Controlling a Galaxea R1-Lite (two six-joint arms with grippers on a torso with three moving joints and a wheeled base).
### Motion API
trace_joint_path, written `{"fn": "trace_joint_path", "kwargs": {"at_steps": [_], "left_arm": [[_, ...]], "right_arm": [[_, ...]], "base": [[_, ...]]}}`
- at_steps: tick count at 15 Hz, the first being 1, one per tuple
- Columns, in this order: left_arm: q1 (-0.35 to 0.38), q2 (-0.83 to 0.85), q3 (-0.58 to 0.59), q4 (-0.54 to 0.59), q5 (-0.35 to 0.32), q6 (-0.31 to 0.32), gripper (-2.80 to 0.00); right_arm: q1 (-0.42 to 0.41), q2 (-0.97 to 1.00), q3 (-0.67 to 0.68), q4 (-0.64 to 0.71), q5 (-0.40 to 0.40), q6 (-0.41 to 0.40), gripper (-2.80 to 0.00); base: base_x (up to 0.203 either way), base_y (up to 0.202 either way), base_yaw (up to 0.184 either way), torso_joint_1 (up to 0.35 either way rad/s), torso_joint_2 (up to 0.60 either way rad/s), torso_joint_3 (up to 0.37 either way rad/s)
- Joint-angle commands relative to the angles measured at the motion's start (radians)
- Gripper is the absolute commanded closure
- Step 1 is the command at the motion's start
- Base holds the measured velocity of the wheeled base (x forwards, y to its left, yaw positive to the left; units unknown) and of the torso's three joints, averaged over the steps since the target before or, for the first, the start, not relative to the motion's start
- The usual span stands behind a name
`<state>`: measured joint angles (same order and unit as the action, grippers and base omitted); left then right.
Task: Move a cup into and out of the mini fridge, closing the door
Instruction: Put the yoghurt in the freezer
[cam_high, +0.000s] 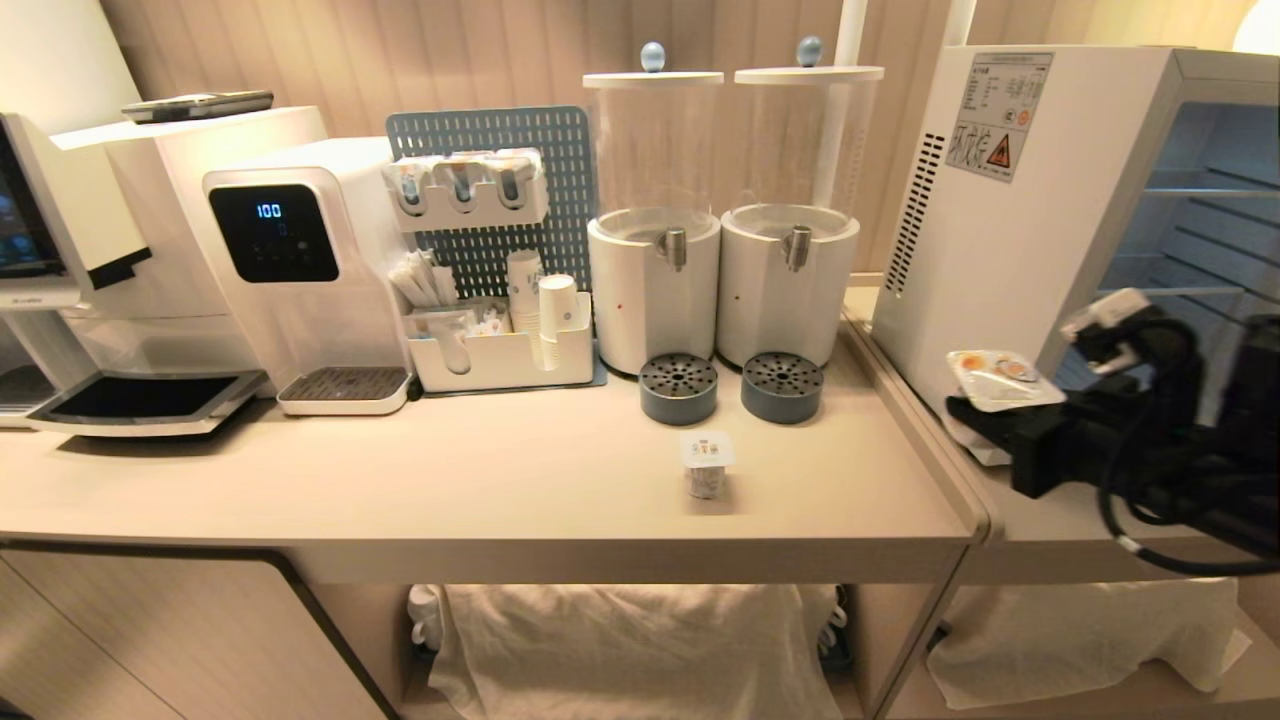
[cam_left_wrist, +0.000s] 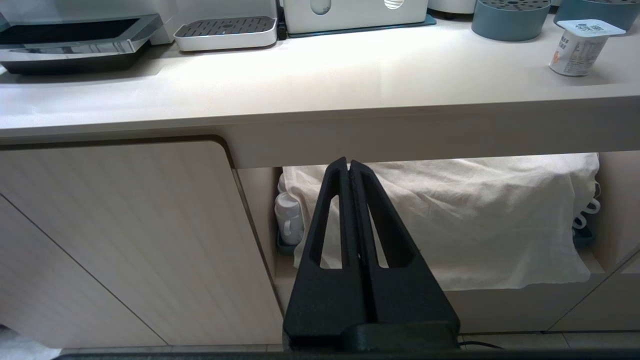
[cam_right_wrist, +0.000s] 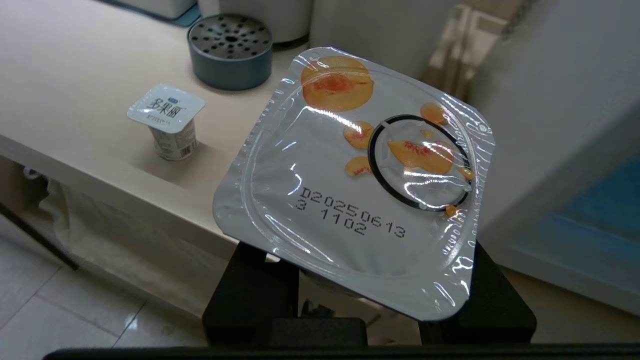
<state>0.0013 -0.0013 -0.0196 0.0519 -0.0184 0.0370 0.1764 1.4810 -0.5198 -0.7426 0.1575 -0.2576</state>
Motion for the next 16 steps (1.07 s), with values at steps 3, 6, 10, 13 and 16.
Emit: {"fn": "trace_joint_path", "kwargs": {"at_steps": [3, 6, 10, 13, 16], "left_arm": [[0.000, 0.000, 0.000, 0.000, 0.000, 0.000, 0.00], [0.000, 0.001, 0.000, 0.002, 0.000, 0.000, 0.00], [0.000, 0.000, 0.000, 0.000, 0.000, 0.000, 0.00], [0.000, 0.000, 0.000, 0.000, 0.000, 0.000, 0.00], [0.000, 0.000, 0.000, 0.000, 0.000, -0.001, 0.00]], "right_arm": [[-0.001, -0.715, 0.099, 0.330, -0.138, 0.036, 0.00], [-0.002, -1.097, 0.075, 0.721, -0.269, 0.136, 0.00], [-0.037, -1.196, 0.002, 1.094, -0.538, 0.326, 0.00], [-0.157, -1.244, -0.033, 1.169, -0.379, 0.330, 0.00], [-0.172, -1.465, 0.087, 1.134, -0.223, 0.349, 0.00]], "base": [[0.000, 0.000, 0.000, 0.000, 0.00, 0.000], [0.000, 0.000, 0.000, 0.000, 0.00, 0.000], [0.000, 0.000, 0.000, 0.000, 0.00, 0.000], [0.000, 0.000, 0.000, 0.000, 0.00, 0.000], [0.000, 0.000, 0.000, 0.000, 0.00, 0.000]]}}
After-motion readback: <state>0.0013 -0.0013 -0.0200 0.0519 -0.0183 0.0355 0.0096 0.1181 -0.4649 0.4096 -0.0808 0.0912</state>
